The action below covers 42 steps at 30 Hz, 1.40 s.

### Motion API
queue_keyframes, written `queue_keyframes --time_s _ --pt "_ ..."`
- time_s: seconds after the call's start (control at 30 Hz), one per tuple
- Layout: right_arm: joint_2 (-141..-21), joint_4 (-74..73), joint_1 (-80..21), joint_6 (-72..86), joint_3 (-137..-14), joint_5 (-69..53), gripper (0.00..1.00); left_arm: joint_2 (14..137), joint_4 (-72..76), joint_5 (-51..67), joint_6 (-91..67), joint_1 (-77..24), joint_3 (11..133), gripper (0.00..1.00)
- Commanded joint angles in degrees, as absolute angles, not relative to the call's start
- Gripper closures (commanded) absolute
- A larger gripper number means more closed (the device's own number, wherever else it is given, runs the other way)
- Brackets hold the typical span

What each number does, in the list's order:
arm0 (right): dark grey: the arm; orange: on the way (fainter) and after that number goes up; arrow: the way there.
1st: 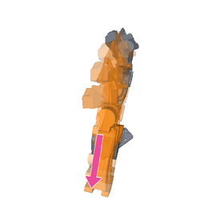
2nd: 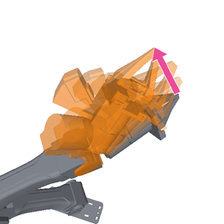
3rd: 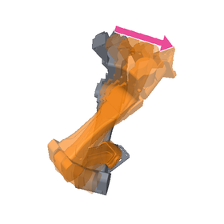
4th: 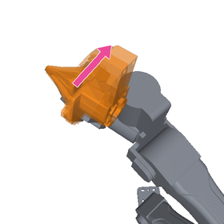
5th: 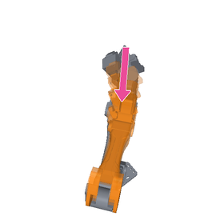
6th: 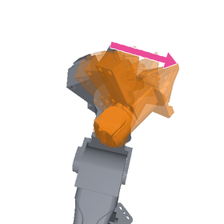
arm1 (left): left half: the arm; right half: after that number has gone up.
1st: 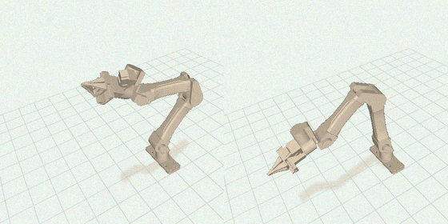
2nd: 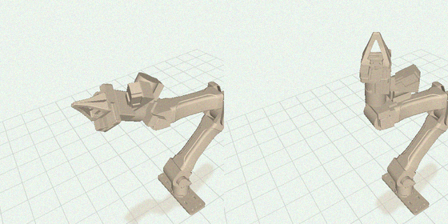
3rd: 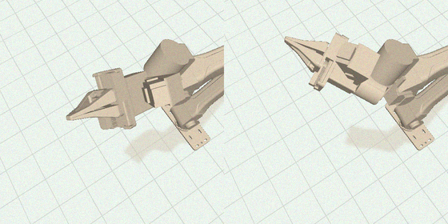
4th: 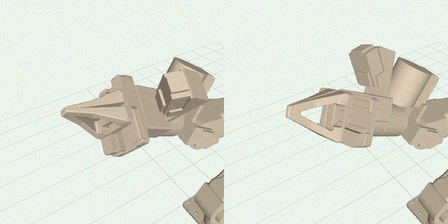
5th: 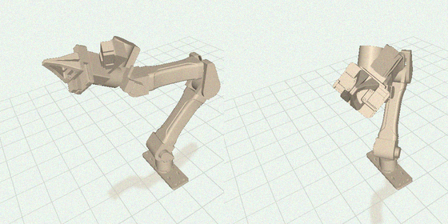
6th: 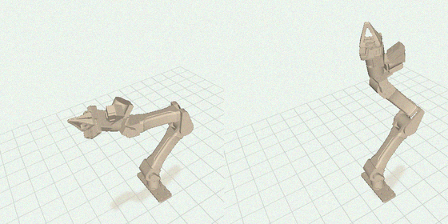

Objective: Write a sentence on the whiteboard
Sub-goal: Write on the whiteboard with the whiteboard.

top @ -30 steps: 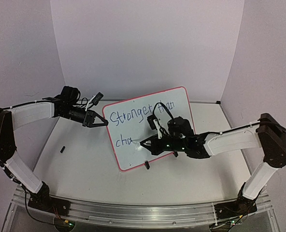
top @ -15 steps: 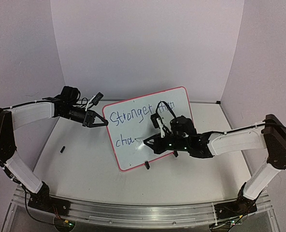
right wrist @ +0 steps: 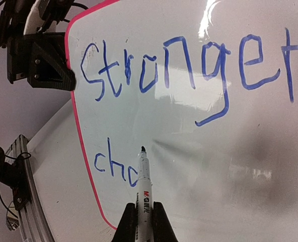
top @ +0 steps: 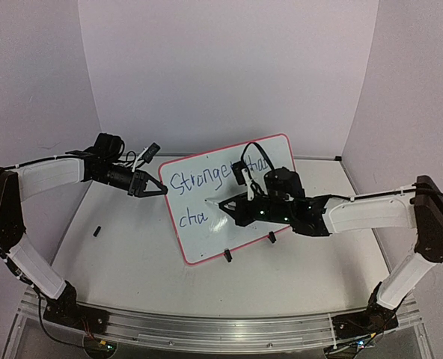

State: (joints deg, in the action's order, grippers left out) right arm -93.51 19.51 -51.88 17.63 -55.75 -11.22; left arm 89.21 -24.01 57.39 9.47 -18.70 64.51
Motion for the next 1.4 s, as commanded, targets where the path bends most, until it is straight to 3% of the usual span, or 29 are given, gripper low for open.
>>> queue_keyframes --time_s 0.0,0.83,1.1,1.37 --pt "-95.17 20.13 -51.44 16.35 -58.84 -10.45 1.0 89.83 -23.75 55.24 13.23 -20.44 65.95 1.0" --pt "-93.8 20.92 -51.72 21.14 -49.14 -11.6 1.0 90.1 -23.73 55.29 13.23 -20.48 66.01 1.0" --pt "-89.52 19.77 -51.77 18.93 -51.31 -9.17 1.0 90.11 -23.73 55.25 13.23 -20.48 66.03 1.0" --pt "-92.48 19.06 -51.45 16.58 -56.23 -7.53 1.0 89.91 -23.73 55.2 13.25 -20.5 66.01 1.0"
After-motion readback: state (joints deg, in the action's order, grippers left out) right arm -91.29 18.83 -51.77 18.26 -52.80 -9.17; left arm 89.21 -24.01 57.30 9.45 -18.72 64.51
